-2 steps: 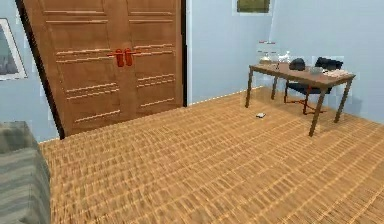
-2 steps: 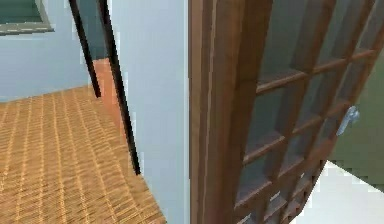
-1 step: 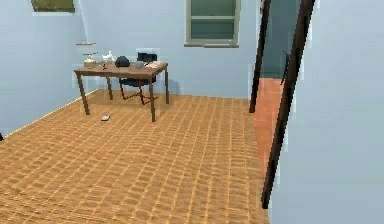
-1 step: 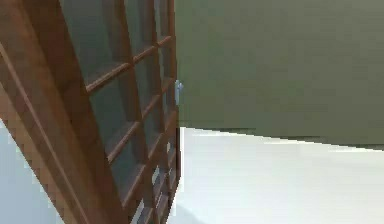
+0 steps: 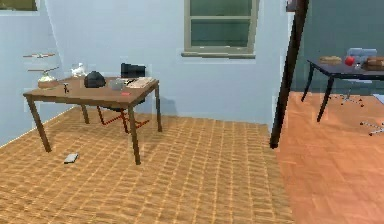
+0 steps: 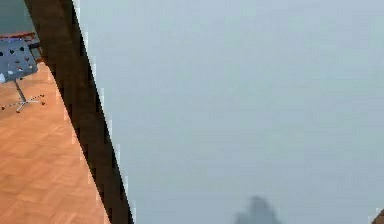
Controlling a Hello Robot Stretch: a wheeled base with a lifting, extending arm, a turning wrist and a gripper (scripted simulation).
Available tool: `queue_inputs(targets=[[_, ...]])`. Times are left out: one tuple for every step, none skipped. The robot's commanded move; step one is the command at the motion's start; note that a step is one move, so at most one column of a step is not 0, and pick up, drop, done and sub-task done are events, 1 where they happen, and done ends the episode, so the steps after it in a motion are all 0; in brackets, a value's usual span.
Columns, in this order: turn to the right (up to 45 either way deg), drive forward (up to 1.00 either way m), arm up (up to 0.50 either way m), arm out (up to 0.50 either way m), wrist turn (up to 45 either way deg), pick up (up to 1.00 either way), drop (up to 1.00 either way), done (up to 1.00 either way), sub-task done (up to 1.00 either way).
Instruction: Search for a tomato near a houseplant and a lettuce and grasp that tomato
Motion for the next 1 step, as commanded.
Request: queue_inputs(targets=[[3.0, 0.0, 0.0, 0.0, 0.0, 0.0, 0.0, 0.0, 0.0]])
